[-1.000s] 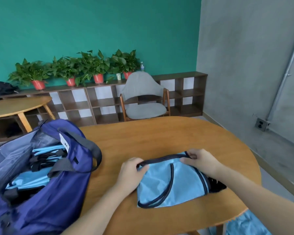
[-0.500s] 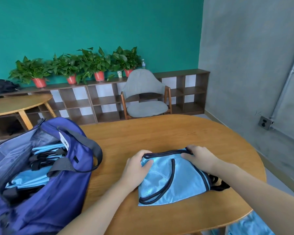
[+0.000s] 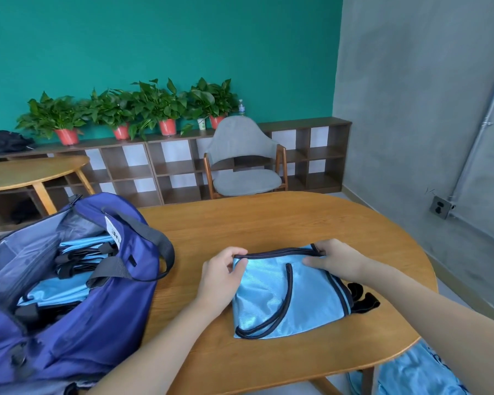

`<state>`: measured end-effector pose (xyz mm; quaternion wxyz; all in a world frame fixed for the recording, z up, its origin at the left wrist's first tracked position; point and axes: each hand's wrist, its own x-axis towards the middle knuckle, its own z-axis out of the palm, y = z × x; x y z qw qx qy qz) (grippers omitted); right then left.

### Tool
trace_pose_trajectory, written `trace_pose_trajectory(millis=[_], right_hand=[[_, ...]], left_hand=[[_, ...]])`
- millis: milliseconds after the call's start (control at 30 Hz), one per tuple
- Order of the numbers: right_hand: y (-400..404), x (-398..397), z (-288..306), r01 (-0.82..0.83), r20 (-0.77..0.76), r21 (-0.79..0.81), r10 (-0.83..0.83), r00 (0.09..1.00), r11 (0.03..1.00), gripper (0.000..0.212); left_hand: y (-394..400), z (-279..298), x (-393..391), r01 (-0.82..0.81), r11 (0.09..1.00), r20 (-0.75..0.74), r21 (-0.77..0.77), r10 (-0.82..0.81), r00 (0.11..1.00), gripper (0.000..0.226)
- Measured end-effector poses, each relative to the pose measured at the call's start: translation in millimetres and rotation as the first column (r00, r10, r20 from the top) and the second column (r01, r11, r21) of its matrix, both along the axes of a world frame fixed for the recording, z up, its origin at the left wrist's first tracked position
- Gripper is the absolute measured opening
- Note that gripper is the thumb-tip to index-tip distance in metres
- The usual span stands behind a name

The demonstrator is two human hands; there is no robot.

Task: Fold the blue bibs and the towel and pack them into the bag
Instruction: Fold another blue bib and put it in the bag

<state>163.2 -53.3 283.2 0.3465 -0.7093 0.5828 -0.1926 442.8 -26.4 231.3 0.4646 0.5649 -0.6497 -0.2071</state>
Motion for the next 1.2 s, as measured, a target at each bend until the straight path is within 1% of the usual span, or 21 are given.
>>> trace_pose_trajectory(millis=[33,67,133,200,300,367,400,467,533,600,667,733,800,867,933,1000,1033,1100,1167,1200], right_hand=[[1,0,2,0.0,0.031,0.028,-0.001,1.0,1.0,0.023],[1,0,3,0.002,0.03,0.041,-0.004,1.0,0.999,0.025],[-3,1,2,0.027,-0.041,0.036,-0.026,0.999,0.999,0.035],[-7,3,-1,0.044,-0.128,0.005,-0.043,0.991,0.999,0.044],[-11,7,-9,0.06,-0.203,-0.072,-0.074,0.976,0.996,0.04],[-10,11,-9,0.071,-0.248,-0.123,-0.1,0.964,0.99,0.04],[-9,13,-8,0.058,-0.301,-0.168,-0.107,0.948,0.984,0.045],[-7,15,-5,-0.023,-0.453,-0.317,-0.13,0.882,0.948,0.056],[1,17,0,-0.113,-0.53,-0.466,-0.175,0.83,0.878,0.056],[15,22,8,-0.158,-0.542,-0.53,-0.189,0.819,0.833,0.044],[34,28,9,-0.141,-0.545,-0.513,-0.195,0.816,0.847,0.034],[53,34,2,-0.144,-0.609,-0.493,-0.222,0.761,0.858,0.041],[69,37,-8,-0.142,-0.651,-0.484,-0.247,0.718,0.864,0.047],[77,36,-17,-0.104,-0.638,-0.497,-0.281,0.717,0.862,0.046],[80,32,-21,-0.076,-0.592,-0.506,-0.282,0.755,0.859,0.043],[78,28,-26,-0.064,-0.537,-0.453,-0.215,0.816,0.889,0.043],[77,26,-29,-0.059,-0.517,-0.409,-0.178,0.837,0.911,0.047],[78,22,-35,-0.042,-0.463,-0.376,-0.148,0.874,0.926,0.056],[82,17,-39,-0.028,-0.368,-0.419,-0.141,0.919,0.907,0.055],[85,15,-39,-0.042,-0.315,-0.439,-0.111,0.942,0.897,0.052]], left_hand=[[1,3,1,-0.003,1.0,0.003,0.006,0.003,1.0,0.016],[2,5,2,-0.007,1.0,0.018,0.011,0.006,1.0,0.015],[3,9,2,-0.017,0.999,0.087,0.042,0.013,0.996,0.014],[4,12,3,-0.041,0.995,0.201,0.09,0.022,0.979,0.013],[3,10,5,-0.068,0.983,0.368,0.171,0.001,0.93,0.014],[0,10,7,-0.059,0.981,0.417,0.185,-0.024,0.909,0.017],[-2,11,9,-0.034,0.983,0.415,0.182,-0.046,0.909,0.021],[-2,15,12,0.083,0.976,0.393,0.2,-0.157,0.906,0.035],[-1,18,13,0.193,0.953,0.404,0.234,-0.276,0.872,0.044],[2,19,15,0.221,0.934,0.441,0.28,-0.33,0.835,0.034],[6,20,16,0.203,0.936,0.489,0.288,-0.326,0.809,0.022],[12,19,16,0.16,0.951,0.519,0.264,-0.28,0.808,0.016],[21,20,13,0.11,0.964,0.537,0.244,-0.229,0.812,0.016],[30,22,10,0.08,0.963,0.52,0.257,-0.208,0.828,0.02],[43,25,7,0.108,0.959,0.482,0.262,-0.227,0.846,0.026],[56,28,2,0.172,0.942,0.424,0.288,-0.287,0.859,0.026],[62,30,0,0.205,0.928,0.394,0.311,-0.322,0.861,0.024],[72,30,-2,0.214,0.917,0.421,0.337,-0.351,0.837,0.029],[79,31,0,0.181,0.926,0.493,0.331,-0.333,0.804,0.039],[82,31,2,0.168,0.934,0.519,0.314,-0.317,0.794,0.041]])
